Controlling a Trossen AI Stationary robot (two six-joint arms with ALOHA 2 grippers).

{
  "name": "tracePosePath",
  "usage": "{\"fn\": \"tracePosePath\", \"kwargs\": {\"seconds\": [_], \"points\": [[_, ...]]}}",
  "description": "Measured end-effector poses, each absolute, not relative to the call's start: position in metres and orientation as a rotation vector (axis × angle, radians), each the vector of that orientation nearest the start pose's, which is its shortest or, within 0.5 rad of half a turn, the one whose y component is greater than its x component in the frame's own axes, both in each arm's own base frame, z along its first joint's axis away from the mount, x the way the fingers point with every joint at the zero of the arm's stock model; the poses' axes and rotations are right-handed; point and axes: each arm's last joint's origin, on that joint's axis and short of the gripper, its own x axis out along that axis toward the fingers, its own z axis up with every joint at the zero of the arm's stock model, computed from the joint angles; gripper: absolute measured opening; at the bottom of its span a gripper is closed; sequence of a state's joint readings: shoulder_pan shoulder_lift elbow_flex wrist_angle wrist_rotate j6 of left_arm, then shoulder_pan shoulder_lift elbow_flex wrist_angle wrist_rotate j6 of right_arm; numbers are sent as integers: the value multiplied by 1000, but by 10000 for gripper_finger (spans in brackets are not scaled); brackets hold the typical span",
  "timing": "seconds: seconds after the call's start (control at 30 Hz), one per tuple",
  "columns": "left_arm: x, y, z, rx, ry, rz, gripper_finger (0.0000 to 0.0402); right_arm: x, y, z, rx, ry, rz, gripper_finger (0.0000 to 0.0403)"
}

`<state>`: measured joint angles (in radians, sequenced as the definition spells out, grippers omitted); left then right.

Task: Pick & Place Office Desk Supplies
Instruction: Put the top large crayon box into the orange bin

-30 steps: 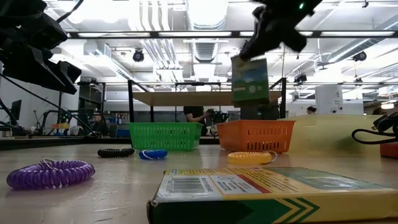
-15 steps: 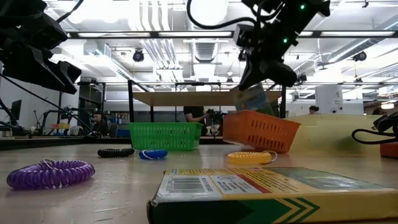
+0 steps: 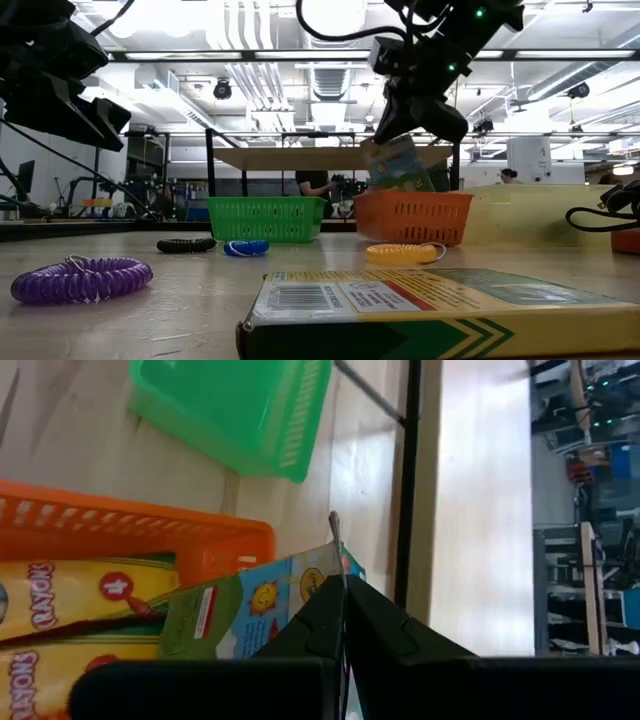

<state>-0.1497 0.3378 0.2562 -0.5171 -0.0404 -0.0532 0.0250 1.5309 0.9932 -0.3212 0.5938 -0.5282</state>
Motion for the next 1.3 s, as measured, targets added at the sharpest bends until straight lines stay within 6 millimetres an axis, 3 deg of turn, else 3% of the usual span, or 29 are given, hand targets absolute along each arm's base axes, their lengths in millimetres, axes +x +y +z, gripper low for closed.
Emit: {"fn": "tracePosePath", "kwargs": {"seconds": [0.53,0.9,1.3], "points": [[99,-14,176,5,599,-90,142,316,-9,227,-746,903,-272,8],[99,-14,176,5,599,-90,142,309,-16,209,-781,972,-243,8],[99,-14,176,5,599,-90,142,308,-15,207,-697,951,-233,8]]}}
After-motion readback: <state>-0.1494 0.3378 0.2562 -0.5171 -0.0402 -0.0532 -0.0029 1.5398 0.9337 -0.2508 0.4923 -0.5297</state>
